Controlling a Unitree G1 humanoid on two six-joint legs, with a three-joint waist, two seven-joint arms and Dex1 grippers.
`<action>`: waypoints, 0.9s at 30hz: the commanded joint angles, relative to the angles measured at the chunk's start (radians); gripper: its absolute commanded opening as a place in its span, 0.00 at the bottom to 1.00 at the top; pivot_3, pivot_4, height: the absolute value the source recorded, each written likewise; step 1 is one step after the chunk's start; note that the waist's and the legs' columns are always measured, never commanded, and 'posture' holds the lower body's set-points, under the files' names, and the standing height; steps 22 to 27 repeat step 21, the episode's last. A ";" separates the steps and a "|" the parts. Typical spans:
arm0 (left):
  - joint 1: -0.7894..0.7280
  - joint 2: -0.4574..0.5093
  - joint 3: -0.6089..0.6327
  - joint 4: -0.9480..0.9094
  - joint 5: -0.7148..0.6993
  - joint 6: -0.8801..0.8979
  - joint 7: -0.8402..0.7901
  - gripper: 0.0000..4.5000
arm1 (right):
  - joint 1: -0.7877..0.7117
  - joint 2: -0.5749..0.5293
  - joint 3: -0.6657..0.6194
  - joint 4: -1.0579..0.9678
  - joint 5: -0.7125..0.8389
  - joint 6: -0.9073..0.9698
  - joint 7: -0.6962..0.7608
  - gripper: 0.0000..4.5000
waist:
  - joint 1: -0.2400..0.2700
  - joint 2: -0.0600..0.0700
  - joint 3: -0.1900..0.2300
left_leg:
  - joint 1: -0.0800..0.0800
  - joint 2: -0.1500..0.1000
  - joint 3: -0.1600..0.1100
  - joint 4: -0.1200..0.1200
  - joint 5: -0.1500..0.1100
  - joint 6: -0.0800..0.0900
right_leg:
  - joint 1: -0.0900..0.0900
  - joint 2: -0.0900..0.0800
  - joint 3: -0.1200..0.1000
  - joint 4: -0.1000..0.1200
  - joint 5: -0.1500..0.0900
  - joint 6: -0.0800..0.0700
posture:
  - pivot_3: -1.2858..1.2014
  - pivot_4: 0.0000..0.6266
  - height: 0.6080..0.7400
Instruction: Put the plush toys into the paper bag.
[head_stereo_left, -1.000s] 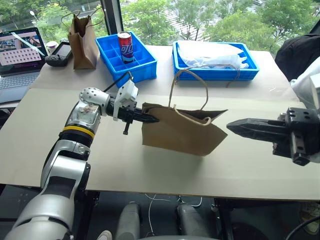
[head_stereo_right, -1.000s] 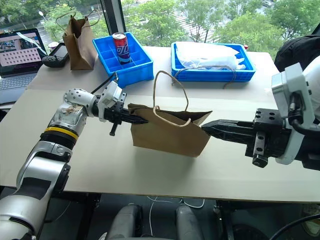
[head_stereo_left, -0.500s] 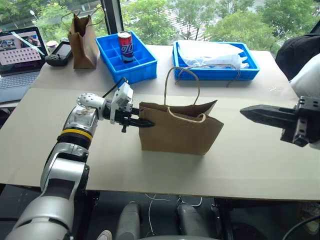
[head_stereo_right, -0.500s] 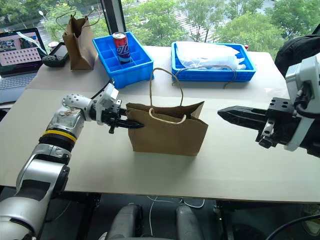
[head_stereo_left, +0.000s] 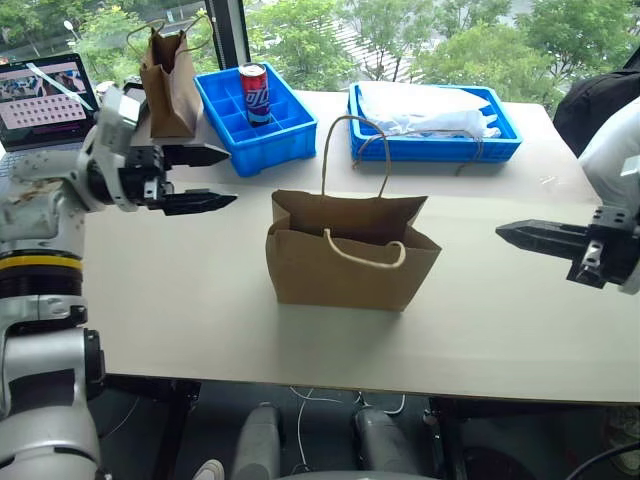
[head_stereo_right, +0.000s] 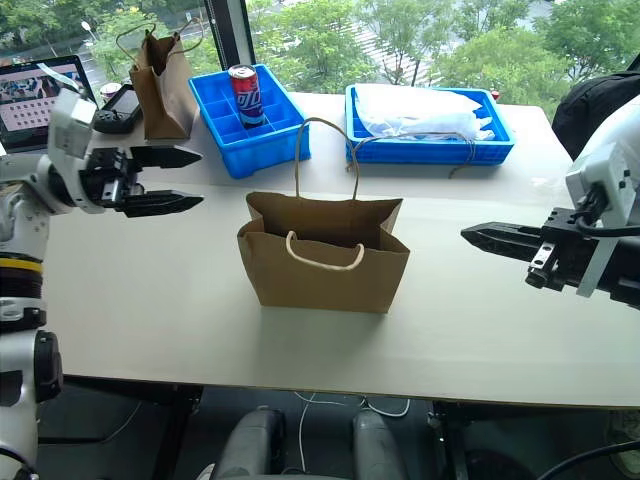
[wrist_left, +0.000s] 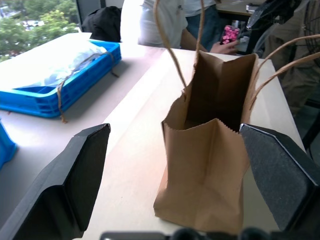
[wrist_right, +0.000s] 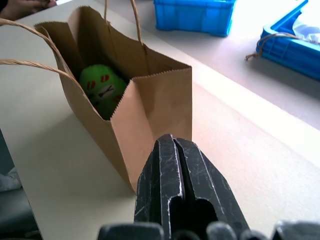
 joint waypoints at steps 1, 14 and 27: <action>0.187 0.043 0.048 -0.146 0.023 0.050 0.113 1.00 | 0.049 0.047 0.002 0.008 -0.095 -0.068 -0.017 0.00 | -0.004 0.000 0.000 | 0.001 0.000 0.000 -0.001 0.000 0.000 | 0.001 0.000 0.000 0.000 0.000 0.000 | 0.52 0.24 0.77; 0.464 -0.018 0.094 -0.414 0.040 0.027 0.356 1.00 | 0.096 0.220 0.064 -0.069 -0.248 -0.110 -0.152 0.62 | 0.004 -0.001 0.000 | 0.003 0.000 0.001 0.000 0.000 -0.001 | 0.001 0.000 0.001 0.001 0.000 0.000 | 0.52 0.24 0.77; 0.430 -0.032 0.041 -0.387 0.041 0.016 0.340 1.00 | 0.139 0.244 0.094 -0.160 -0.311 -0.087 -0.226 0.99 | 0.002 -0.001 0.000 | 0.003 0.000 0.001 0.000 0.000 -0.001 | 0.002 0.000 0.001 0.001 0.000 0.000 | 0.52 0.24 0.77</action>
